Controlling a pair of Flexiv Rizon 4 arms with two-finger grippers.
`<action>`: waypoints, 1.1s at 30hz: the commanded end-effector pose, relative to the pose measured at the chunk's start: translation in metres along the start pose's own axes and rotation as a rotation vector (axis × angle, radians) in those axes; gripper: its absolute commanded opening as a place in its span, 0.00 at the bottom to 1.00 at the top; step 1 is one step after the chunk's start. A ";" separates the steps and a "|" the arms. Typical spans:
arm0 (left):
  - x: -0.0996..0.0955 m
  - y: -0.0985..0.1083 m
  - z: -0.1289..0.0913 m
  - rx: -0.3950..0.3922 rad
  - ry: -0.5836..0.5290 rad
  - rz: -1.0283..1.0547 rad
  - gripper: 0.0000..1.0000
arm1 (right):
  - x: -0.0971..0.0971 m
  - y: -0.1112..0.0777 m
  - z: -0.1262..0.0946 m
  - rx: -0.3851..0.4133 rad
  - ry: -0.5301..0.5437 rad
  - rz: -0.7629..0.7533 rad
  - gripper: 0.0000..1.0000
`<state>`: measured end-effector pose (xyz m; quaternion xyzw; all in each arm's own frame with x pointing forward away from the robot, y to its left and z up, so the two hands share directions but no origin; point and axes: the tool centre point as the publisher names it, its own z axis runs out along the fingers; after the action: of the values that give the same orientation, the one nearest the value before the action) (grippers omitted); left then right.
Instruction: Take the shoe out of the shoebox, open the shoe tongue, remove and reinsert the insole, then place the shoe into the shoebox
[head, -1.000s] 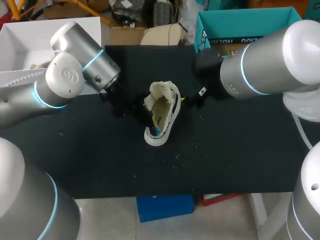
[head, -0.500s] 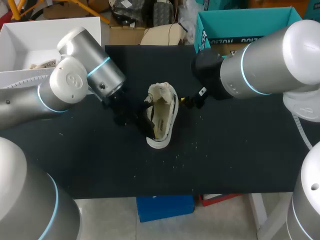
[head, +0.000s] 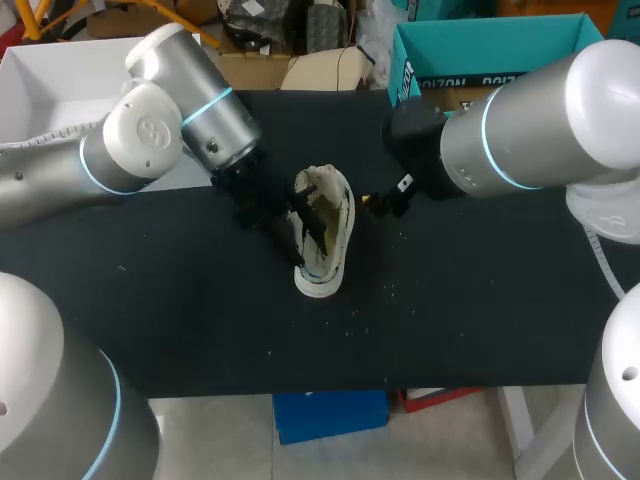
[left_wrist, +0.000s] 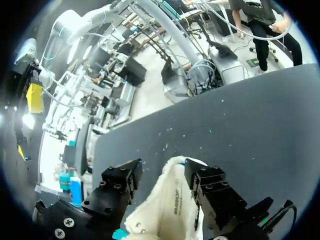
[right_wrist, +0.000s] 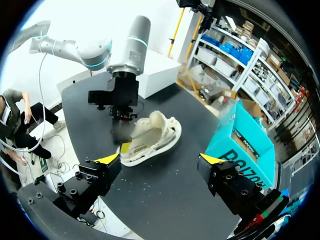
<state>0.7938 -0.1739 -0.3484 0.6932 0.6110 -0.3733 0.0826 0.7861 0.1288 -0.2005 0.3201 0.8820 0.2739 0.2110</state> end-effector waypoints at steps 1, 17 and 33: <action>-0.002 -0.002 -0.020 -0.108 0.107 0.004 0.29 | 0.000 0.000 0.001 0.000 0.001 0.001 1.00; 0.029 0.035 0.012 -0.348 0.383 0.047 0.00 | 0.000 0.000 0.001 0.000 0.001 0.001 1.00; 0.046 0.045 0.044 -0.305 0.463 0.061 0.00 | 0.000 0.000 0.001 0.000 0.001 0.001 1.00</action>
<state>0.8131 -0.1684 -0.4141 0.7578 0.6411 -0.1071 0.0576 0.7861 0.1288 -0.2005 0.3201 0.8820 0.2740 0.2110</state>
